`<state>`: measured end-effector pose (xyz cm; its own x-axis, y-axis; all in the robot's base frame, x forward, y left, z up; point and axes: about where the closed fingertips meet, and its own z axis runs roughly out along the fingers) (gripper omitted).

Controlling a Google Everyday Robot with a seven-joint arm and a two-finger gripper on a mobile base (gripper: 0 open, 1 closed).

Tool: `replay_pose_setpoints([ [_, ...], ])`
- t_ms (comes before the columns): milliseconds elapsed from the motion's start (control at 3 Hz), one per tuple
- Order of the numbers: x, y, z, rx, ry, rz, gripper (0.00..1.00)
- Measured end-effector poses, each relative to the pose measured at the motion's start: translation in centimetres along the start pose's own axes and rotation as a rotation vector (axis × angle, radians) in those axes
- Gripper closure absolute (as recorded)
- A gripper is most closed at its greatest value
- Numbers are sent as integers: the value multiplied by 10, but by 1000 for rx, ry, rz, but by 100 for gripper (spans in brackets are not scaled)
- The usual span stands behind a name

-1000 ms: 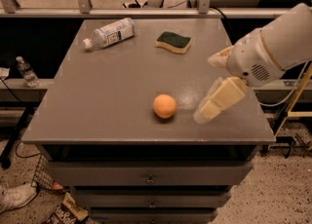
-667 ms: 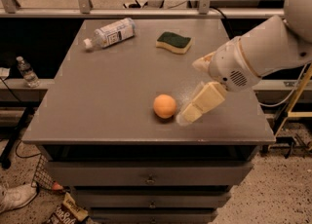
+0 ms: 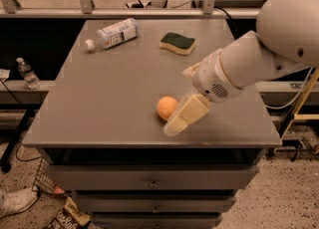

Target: Move orange near sponge

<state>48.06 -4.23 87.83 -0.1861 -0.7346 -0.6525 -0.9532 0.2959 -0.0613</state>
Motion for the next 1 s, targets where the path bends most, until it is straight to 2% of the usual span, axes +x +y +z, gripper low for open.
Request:
replay_pose_setpoints([
  [1000, 17, -3, 25, 10, 97, -2, 0],
])
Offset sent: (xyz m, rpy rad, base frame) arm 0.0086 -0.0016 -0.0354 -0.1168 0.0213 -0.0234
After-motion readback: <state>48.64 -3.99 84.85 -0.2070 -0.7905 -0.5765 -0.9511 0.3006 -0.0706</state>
